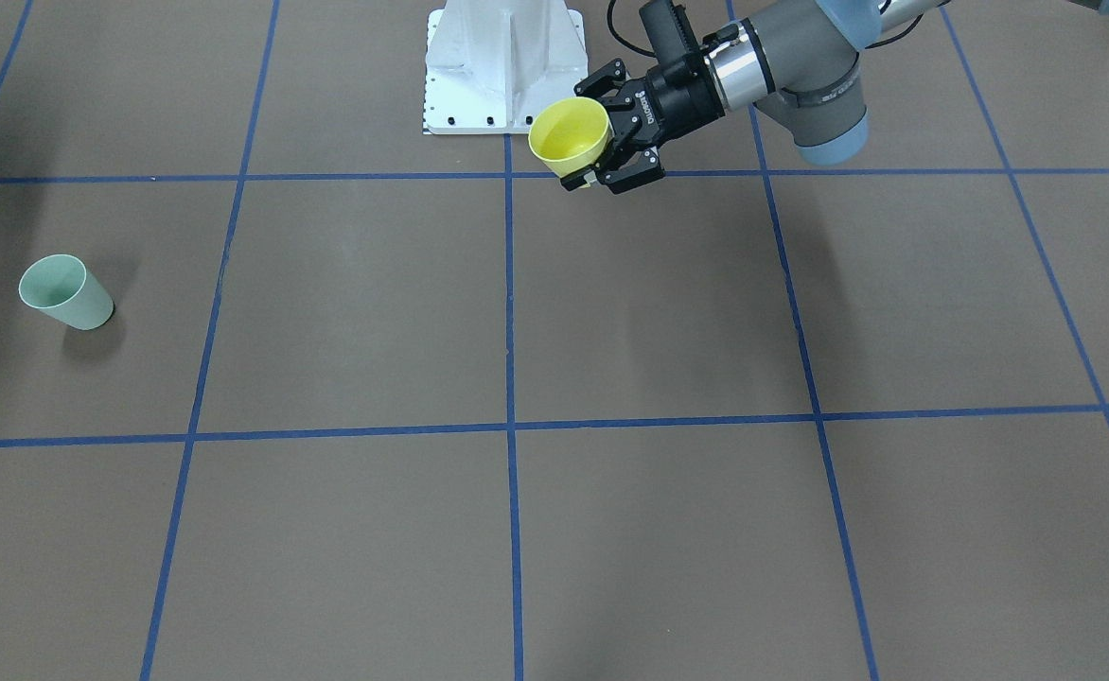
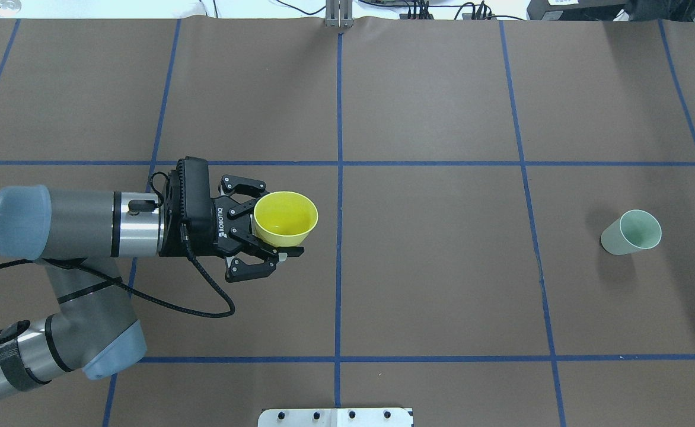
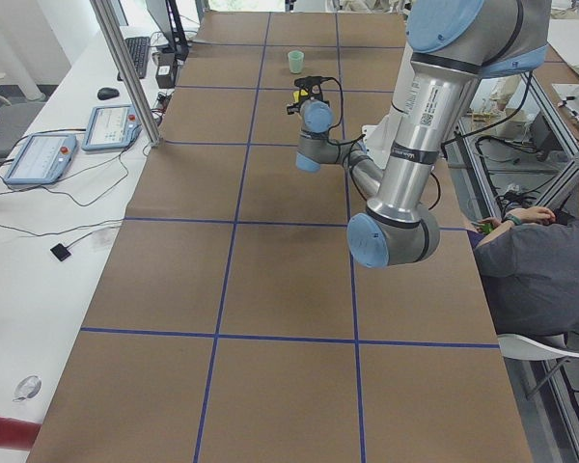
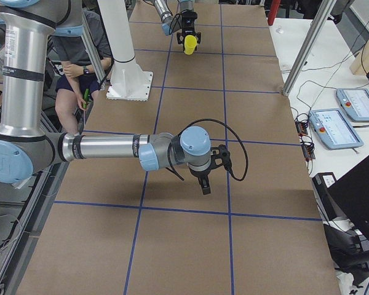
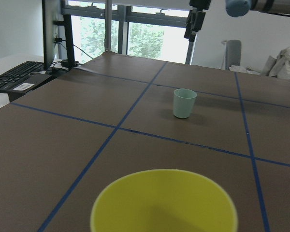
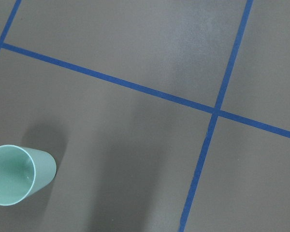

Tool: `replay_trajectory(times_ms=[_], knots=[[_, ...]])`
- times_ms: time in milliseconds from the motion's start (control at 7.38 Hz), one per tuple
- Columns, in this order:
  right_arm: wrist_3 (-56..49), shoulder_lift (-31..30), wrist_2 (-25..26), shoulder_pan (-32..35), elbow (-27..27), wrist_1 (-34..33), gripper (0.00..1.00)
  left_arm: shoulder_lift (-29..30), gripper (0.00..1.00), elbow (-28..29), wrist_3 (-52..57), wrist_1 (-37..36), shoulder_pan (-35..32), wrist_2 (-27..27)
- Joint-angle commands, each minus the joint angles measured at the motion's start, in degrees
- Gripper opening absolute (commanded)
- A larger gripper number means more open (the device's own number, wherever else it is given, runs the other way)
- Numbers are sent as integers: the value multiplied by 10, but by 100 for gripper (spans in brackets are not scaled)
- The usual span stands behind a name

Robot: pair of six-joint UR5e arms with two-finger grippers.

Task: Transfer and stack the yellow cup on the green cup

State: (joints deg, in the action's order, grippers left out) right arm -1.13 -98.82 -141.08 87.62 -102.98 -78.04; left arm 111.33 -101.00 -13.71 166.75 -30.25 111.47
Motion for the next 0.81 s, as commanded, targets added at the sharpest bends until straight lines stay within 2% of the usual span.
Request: replay_trajectory(times_ms=[0, 136, 407, 542, 678], knots=[[32, 18, -25, 0, -30, 2, 100, 9, 0, -3, 18, 5, 1, 17], [37, 34, -28, -1, -43, -4, 100, 10, 0, 1, 17, 4, 2, 13], [130, 70, -80, -30, -78, -1, 99, 9, 0, 5, 17, 1, 7, 11], [179, 91, -79, -71, -99, -1, 99, 9, 0, 7, 17, -1, 8, 9], [238, 141, -79, -108, -106, -1, 99, 9, 0, 12, 18, -2, 8, 9]])
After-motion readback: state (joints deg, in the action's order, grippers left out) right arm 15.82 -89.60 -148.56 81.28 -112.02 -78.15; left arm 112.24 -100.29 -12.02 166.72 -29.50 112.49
